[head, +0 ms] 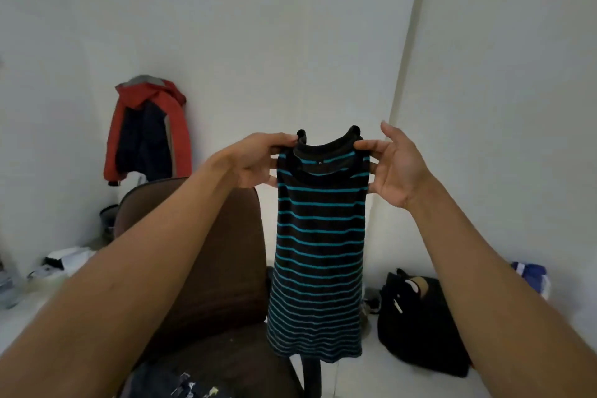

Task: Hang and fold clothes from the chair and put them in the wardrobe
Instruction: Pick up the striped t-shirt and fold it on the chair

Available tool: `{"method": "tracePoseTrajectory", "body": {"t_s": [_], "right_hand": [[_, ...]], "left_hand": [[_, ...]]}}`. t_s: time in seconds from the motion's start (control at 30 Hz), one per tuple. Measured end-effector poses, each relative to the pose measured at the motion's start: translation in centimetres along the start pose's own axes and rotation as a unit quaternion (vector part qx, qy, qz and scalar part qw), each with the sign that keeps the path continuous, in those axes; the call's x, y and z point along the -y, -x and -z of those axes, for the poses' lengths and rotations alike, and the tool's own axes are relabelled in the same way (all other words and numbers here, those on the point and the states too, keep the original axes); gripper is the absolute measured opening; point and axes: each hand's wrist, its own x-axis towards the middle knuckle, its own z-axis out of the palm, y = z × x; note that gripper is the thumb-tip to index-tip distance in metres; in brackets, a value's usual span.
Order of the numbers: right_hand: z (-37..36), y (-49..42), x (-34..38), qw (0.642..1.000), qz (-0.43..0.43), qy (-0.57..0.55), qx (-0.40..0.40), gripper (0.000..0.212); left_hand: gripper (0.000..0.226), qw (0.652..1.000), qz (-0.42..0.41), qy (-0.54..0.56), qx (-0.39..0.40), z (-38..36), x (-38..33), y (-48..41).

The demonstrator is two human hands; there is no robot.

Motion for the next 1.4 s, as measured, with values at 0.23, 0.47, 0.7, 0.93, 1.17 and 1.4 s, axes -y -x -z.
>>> {"method": "tracePoseTrajectory", "body": {"t_s": [0.23,0.47,0.7,0.93,1.17,1.4], "right_hand": [[-4.1,-5.2,-7.9,0.998,-0.064,0.001,0.025,0.050],[-10.4,-12.2,-16.5,0.990,-0.131,-0.017,0.057,0.051],[-15.4,-19.3,-24.4,0.974,-0.204,-0.062,0.072,0.052],[-16.9,-23.6,-29.3,0.962,-0.241,-0.115,0.057,0.053],[-16.0,-22.2,-32.8,0.958,-0.261,-0.113,0.043,0.053],[-11.9,-13.4,-38.4,0.942,-0.326,-0.072,0.022,0.055]], "left_hand": [[0.023,0.993,0.035,0.020,-0.115,4.9,7.0,1.3],[0.025,0.979,0.088,0.086,-0.162,12.6,13.0,0.9],[0.032,0.964,0.133,0.141,-0.179,20.4,18.9,-1.9],[0.040,0.948,0.144,0.213,-0.191,24.9,23.3,-5.4],[0.041,0.932,0.173,0.256,-0.188,23.8,27.6,-5.9],[0.042,0.902,0.235,0.292,-0.215,17.5,35.5,0.5]]}}
